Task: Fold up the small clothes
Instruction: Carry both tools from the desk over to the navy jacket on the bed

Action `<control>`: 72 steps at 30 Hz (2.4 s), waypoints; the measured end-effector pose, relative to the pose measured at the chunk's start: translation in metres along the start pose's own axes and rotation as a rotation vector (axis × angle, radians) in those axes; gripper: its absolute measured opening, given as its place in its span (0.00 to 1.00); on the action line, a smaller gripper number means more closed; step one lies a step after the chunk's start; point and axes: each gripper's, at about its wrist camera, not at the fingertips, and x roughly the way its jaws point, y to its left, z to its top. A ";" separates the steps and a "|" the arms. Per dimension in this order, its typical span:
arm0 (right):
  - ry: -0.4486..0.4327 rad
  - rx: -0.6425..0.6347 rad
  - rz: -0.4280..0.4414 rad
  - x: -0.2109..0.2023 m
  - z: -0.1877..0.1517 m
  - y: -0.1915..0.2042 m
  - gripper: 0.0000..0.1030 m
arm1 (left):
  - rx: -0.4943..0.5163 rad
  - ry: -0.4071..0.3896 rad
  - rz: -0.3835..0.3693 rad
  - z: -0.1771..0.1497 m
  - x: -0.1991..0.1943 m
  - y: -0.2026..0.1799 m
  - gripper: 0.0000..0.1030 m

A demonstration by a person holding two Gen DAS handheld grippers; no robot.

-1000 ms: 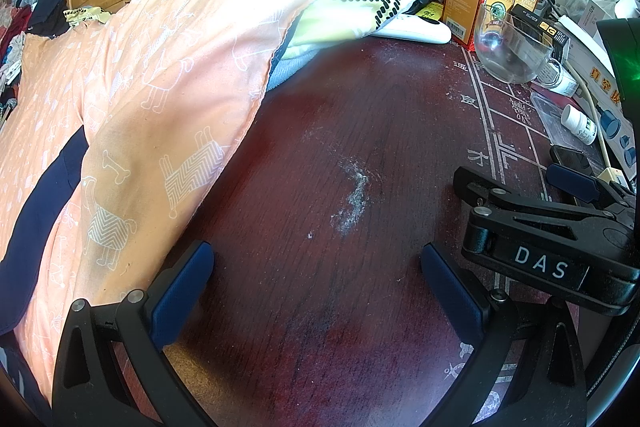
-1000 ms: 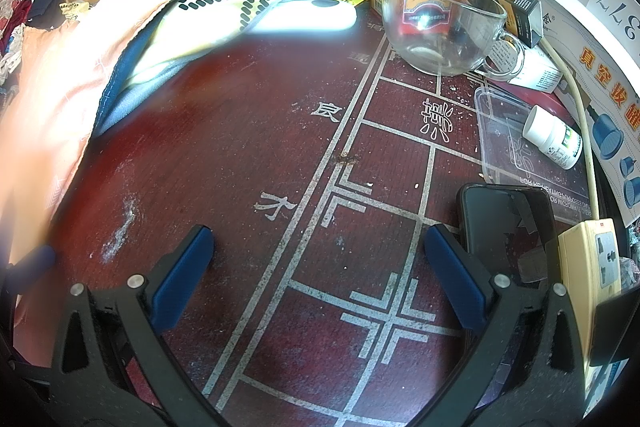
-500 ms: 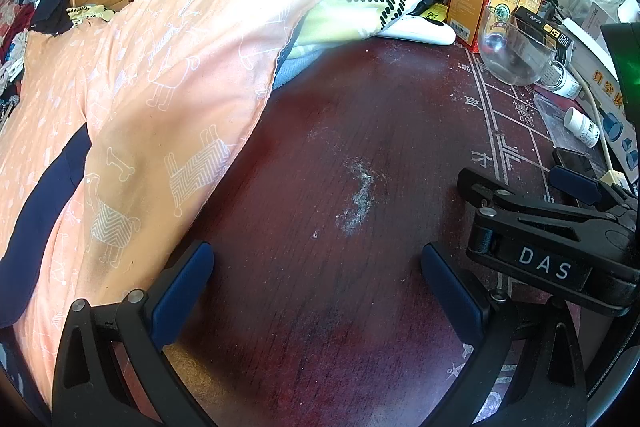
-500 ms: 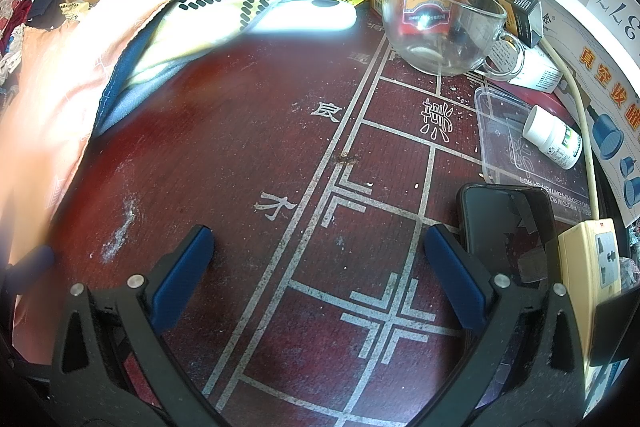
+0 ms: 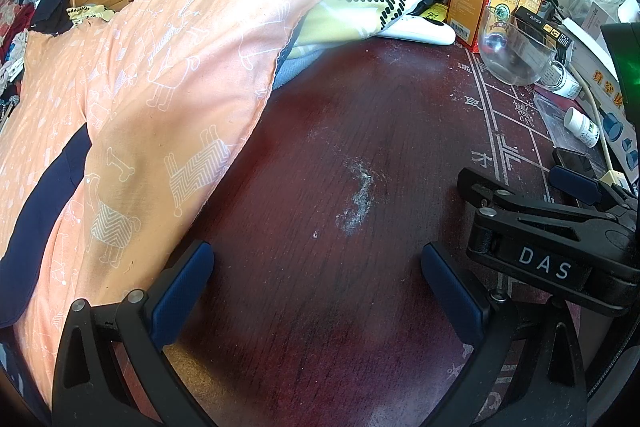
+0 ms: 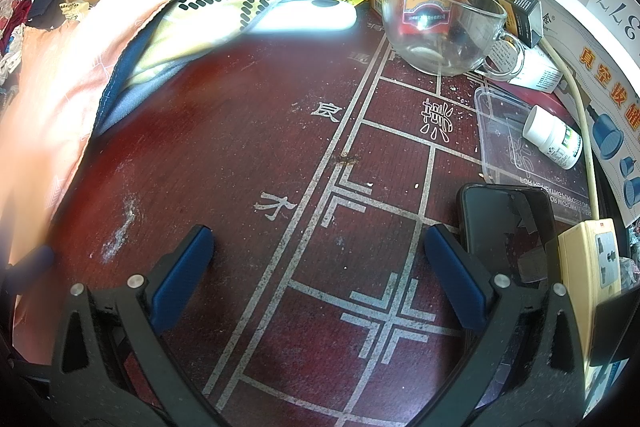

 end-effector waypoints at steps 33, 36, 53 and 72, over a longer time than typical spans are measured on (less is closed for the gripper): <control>-0.487 -0.227 0.412 -0.175 0.008 0.060 1.00 | -0.077 -0.428 0.013 -0.051 -0.231 0.125 1.00; -0.655 -0.337 0.523 -0.241 0.002 0.101 1.00 | -0.164 -0.567 0.076 -0.076 -0.314 0.167 1.00; -0.073 -0.553 1.575 -0.214 -0.089 0.392 1.00 | -0.359 -0.848 -0.190 -0.185 -0.513 0.170 1.00; -0.513 -0.760 1.235 -0.231 -0.121 0.297 1.00 | -0.499 -1.115 0.597 -0.298 -0.647 0.280 1.00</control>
